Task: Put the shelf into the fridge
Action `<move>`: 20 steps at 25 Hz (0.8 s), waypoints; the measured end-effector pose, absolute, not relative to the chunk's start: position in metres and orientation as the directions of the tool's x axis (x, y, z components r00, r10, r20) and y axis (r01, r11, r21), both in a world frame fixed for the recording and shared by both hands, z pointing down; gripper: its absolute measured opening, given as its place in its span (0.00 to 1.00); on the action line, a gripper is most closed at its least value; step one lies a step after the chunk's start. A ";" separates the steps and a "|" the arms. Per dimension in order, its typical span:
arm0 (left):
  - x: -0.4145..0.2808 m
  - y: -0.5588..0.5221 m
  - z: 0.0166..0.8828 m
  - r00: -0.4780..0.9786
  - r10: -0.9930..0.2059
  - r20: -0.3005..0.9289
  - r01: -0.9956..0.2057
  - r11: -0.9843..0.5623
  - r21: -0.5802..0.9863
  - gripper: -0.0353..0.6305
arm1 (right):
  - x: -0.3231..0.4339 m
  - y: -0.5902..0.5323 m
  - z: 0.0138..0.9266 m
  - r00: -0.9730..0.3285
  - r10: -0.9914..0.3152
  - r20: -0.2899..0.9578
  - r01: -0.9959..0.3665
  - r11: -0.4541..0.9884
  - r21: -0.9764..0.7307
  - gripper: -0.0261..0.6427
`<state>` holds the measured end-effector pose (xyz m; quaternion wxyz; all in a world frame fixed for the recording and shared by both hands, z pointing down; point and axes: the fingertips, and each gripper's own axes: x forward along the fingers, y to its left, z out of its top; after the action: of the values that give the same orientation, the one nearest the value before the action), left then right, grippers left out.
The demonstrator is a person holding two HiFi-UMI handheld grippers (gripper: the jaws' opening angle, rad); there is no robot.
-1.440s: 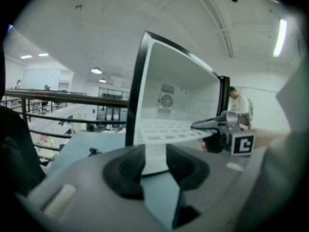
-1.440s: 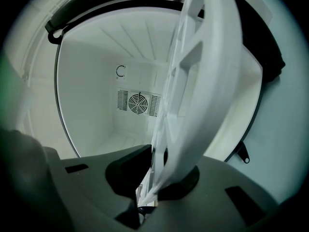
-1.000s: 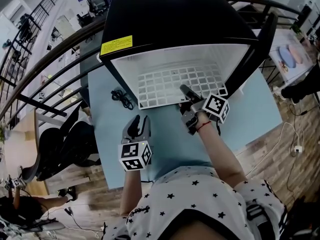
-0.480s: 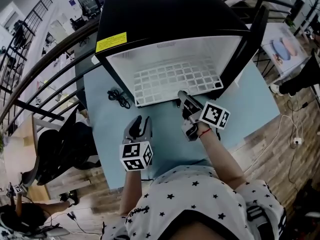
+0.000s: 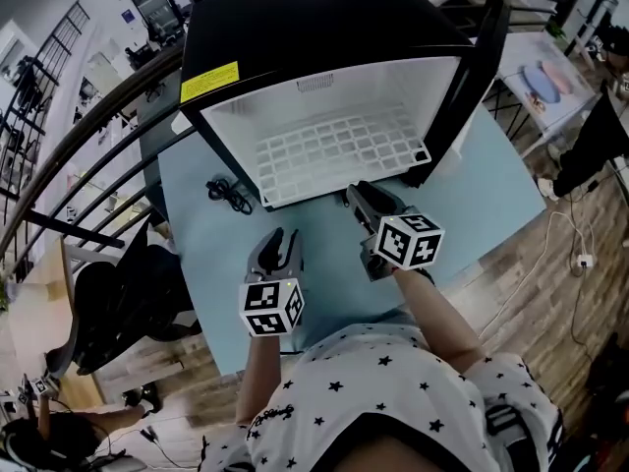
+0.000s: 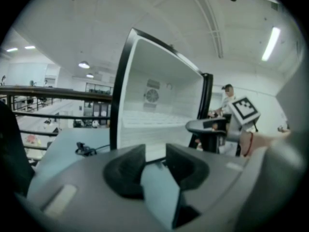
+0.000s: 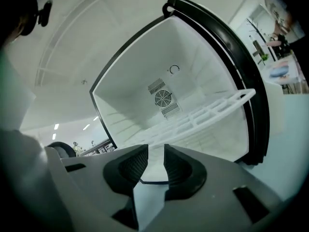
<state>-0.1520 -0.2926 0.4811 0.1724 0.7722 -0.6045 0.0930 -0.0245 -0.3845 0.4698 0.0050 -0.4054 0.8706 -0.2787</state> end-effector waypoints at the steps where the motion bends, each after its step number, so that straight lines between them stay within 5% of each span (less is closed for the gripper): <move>1: -0.152 -0.292 0.481 0.254 -0.901 0.352 -0.965 -0.211 0.155 0.25 | -0.025 -0.384 0.469 -0.660 -0.717 0.224 -0.721 0.521 -0.457 0.16; 20: -0.156 -0.293 0.484 0.241 -0.901 0.362 -0.968 -0.193 0.162 0.24 | -0.023 -0.396 0.473 -0.494 -0.819 0.292 -0.870 0.471 -0.149 0.09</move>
<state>-0.1562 -0.2933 0.4841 0.1798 0.7668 -0.6091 0.0929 -0.0234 -0.3962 0.4730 -0.0899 -0.4951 0.8529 -0.1396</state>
